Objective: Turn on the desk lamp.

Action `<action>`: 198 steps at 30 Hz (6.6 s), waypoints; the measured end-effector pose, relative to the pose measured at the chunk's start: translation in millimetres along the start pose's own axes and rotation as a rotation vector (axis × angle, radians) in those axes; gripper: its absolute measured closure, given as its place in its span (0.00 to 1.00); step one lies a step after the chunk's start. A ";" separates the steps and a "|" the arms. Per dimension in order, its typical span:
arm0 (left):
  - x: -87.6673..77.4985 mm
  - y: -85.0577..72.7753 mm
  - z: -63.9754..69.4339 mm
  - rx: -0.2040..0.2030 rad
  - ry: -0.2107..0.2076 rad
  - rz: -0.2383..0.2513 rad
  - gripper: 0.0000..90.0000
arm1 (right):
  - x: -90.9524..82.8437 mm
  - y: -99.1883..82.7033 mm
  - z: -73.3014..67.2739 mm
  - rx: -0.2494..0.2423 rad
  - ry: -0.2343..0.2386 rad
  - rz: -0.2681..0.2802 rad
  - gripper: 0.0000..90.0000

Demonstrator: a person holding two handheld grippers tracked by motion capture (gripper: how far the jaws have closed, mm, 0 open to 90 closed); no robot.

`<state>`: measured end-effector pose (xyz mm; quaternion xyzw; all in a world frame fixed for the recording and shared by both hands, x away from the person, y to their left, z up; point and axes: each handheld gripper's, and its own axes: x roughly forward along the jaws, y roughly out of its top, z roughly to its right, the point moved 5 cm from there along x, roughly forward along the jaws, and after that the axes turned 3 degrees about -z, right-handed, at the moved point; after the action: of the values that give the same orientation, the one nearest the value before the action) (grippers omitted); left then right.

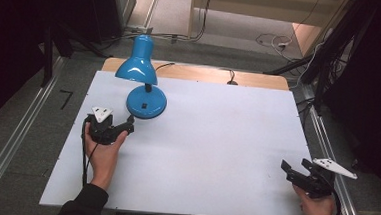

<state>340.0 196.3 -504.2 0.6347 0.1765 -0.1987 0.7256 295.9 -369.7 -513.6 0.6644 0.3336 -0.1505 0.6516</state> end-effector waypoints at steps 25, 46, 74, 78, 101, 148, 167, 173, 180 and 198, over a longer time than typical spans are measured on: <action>16.3 7.6 11.0 -0.002 -0.034 -0.028 0.24 | 1.3 -0.2 -0.4 -0.007 0.001 -0.004 0.19; 33.5 13.8 19.4 0.031 -0.038 -0.022 0.32 | 2.5 -0.3 -0.9 -0.011 0.001 -0.009 0.19; 57.1 21.1 19.7 0.015 -0.068 -0.021 0.90 | 4.3 -0.3 -0.4 -0.009 0.006 -0.012 0.19; 59.3 23.2 21.2 0.004 -0.081 -0.016 1.00 | 4.2 -0.2 -0.1 -0.010 0.005 -0.012 0.19; 78.8 19.4 28.1 0.008 -0.090 -0.049 1.00 | 4.5 -0.4 0.5 -0.007 0.011 -0.013 0.19; 84.4 14.5 33.2 0.084 -0.061 -0.035 1.00 | 5.1 -1.2 -0.2 -0.013 0.014 -0.020 0.19; 82.0 10.5 34.1 0.100 -0.051 -0.031 1.00 | 5.1 -1.3 -0.7 -0.013 0.012 -0.021 0.19; 82.0 11.1 32.8 0.078 -0.063 -0.036 1.00 | 5.3 -1.4 -0.1 -0.013 0.010 -0.022 0.19; 73.4 14.4 32.6 0.067 -0.083 -0.027 1.00 | 4.1 -1.0 1.4 -0.010 0.010 -0.016 0.19; 38.0 10.1 31.1 0.053 -0.155 -0.017 0.60 | 2.9 -1.0 -1.2 -0.017 0.009 -0.015 0.19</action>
<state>377.9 164.2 -510.8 0.6348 0.1197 -0.2581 0.7183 297.1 -367.9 -516.2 0.6569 0.3429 -0.1497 0.6546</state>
